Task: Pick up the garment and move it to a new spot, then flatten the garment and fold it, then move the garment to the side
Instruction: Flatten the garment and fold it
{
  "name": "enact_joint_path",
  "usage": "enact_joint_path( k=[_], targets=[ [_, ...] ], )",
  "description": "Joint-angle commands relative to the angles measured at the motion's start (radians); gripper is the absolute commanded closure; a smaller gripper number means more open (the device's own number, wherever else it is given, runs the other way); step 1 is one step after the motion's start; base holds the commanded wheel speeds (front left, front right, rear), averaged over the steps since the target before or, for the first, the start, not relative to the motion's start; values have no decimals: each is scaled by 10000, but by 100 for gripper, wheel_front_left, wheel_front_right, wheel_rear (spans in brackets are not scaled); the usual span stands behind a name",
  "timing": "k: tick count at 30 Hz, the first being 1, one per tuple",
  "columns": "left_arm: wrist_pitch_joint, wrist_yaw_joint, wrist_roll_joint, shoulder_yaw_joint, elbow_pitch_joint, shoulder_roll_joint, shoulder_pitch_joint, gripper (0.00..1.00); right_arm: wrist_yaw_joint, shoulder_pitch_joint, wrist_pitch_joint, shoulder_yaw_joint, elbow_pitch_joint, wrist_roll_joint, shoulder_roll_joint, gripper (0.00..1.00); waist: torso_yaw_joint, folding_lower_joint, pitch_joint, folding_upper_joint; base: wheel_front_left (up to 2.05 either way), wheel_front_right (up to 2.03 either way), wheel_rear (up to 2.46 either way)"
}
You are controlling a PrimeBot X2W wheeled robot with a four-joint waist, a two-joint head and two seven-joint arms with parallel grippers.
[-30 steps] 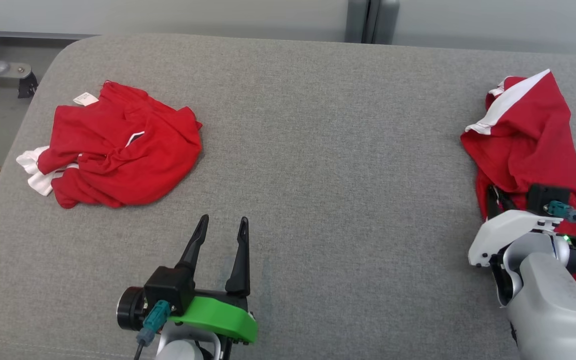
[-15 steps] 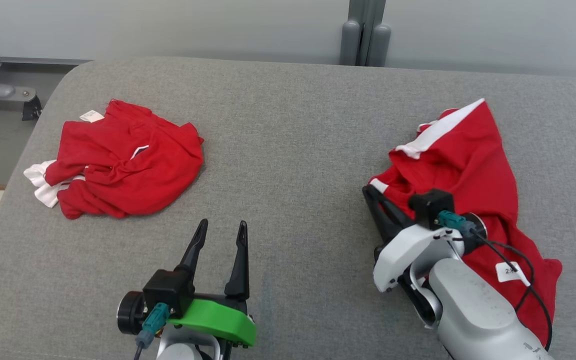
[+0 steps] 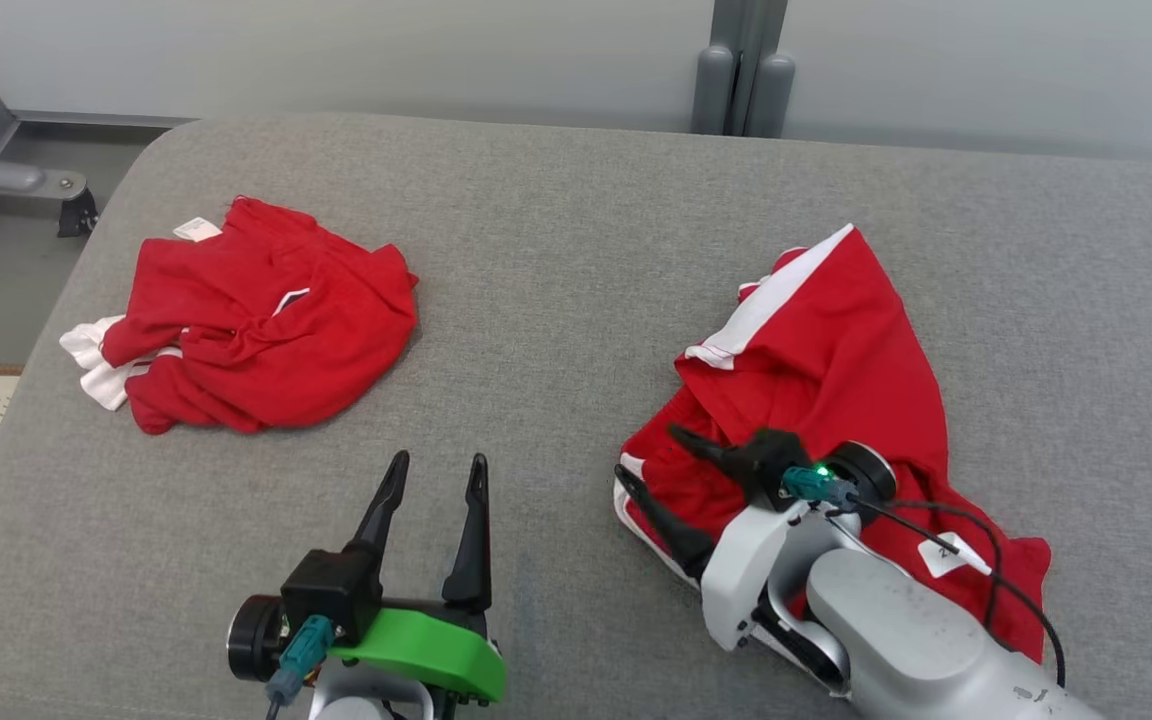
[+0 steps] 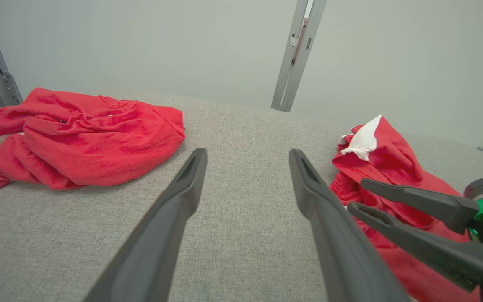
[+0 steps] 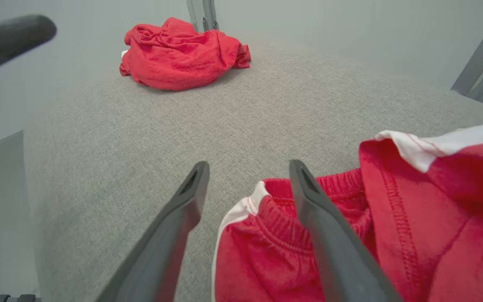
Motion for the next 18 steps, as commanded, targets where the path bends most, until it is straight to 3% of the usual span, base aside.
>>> enact_joint_path(
  k=[1,5,11,18],
  targets=[
    [-37,-61,149,108,30,36,-32,0,-3,56,-37,-178,-71,143,-187,0,-232,0,-52,0,0,0,0],
    [-37,-185,305,435,66,38,-181,0,-3,678,-35,-1222,-676,255,-601,0,-738,0,-145,0,0,0,0],
    [-36,-644,803,752,422,36,-374,0,-1,2268,-40,-3715,-1569,-264,-1059,0,-1546,0,-269,0,0,0,0],
    [-36,-1259,1340,862,1477,79,-562,0,-1,4250,-40,-5670,-2514,-969,-768,0,-2254,0,-395,0,0,0,0]
  ],
)
